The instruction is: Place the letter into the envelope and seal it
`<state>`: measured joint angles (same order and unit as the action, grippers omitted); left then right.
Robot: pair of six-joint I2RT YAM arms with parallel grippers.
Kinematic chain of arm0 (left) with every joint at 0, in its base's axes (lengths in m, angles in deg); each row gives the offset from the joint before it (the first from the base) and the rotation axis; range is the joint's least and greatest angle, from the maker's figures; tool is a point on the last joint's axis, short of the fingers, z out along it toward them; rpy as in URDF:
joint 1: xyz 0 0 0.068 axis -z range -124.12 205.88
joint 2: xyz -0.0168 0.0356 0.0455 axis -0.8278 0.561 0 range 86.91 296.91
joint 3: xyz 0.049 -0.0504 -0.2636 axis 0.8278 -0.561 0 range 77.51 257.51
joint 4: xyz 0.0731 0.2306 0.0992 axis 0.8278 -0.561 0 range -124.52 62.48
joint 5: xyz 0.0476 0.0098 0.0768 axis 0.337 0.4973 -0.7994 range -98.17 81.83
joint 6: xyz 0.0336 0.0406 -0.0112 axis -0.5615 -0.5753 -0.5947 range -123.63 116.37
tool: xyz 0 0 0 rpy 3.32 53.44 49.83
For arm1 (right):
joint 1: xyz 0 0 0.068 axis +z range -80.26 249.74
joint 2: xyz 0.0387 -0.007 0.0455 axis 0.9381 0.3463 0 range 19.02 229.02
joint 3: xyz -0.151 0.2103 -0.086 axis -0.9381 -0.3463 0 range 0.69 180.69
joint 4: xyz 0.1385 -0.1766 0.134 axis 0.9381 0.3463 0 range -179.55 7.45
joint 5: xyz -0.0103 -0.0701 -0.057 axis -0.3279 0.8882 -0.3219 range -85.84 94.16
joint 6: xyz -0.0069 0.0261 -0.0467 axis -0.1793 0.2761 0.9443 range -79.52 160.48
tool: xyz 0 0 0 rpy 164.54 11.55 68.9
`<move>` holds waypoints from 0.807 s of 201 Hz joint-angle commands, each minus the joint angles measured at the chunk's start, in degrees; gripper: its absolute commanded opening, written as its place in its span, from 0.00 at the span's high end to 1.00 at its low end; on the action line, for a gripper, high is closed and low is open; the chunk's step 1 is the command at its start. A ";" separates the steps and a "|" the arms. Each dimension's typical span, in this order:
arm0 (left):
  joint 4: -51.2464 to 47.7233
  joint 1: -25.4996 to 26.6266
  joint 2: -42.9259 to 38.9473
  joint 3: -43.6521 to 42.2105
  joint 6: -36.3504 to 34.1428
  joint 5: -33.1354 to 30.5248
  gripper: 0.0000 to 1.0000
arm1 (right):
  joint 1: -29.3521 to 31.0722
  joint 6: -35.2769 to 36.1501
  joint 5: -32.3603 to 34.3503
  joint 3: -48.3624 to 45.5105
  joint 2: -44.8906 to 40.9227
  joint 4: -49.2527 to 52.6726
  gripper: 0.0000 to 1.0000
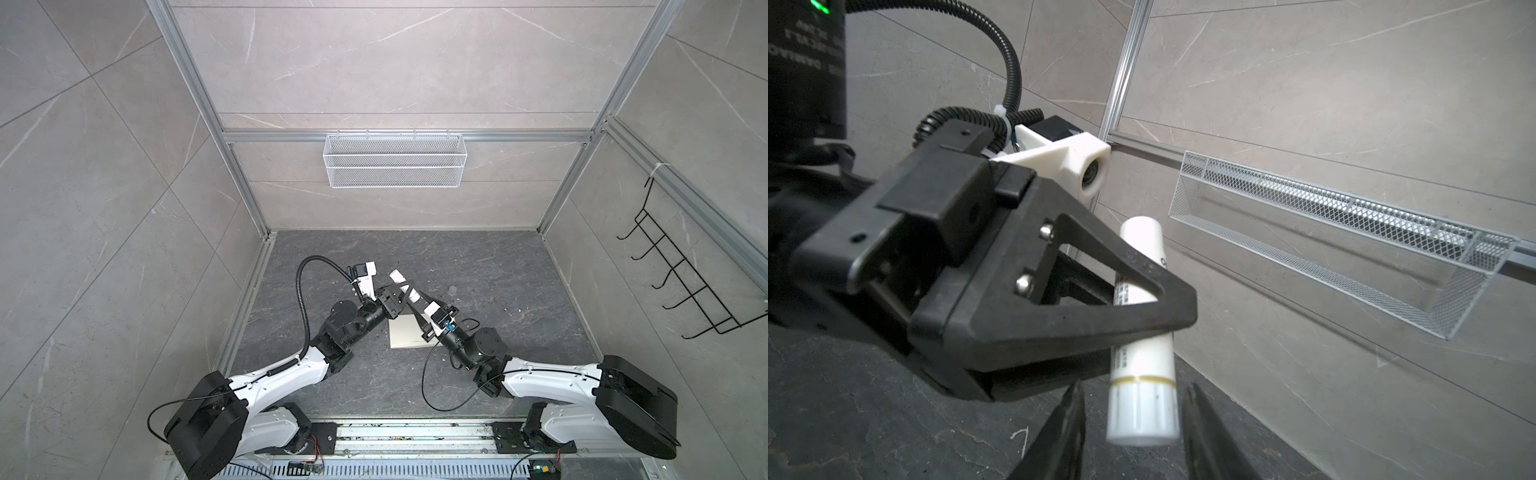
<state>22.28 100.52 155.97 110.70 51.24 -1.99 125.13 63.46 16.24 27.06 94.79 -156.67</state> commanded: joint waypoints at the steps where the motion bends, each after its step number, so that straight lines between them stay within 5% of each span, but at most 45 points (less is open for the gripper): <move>1: 4.50 -0.09 -1.29 0.69 -0.15 0.65 1.00 | 0.33 0.92 1.46 1.83 0.47 -1.11 0.62; 98: 5.49 -0.07 -0.09 1.32 -0.32 2.93 1.00 | 0.33 -0.70 1.80 2.73 -0.10 1.89 0.95; 126: 7.16 -0.04 0.71 1.36 -2.01 5.27 1.00 | -1.06 -6.72 -6.39 4.03 -3.50 10.17 1.00; 162: 12.00 -0.04 1.66 0.52 -5.04 8.96 1.00 | -9.93 -23.43 -26.34 6.70 -8.37 20.39 1.00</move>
<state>26.25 99.91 157.23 110.70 49.93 0.30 120.19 54.11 7.23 29.97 89.74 -145.19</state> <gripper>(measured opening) 0.262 0.221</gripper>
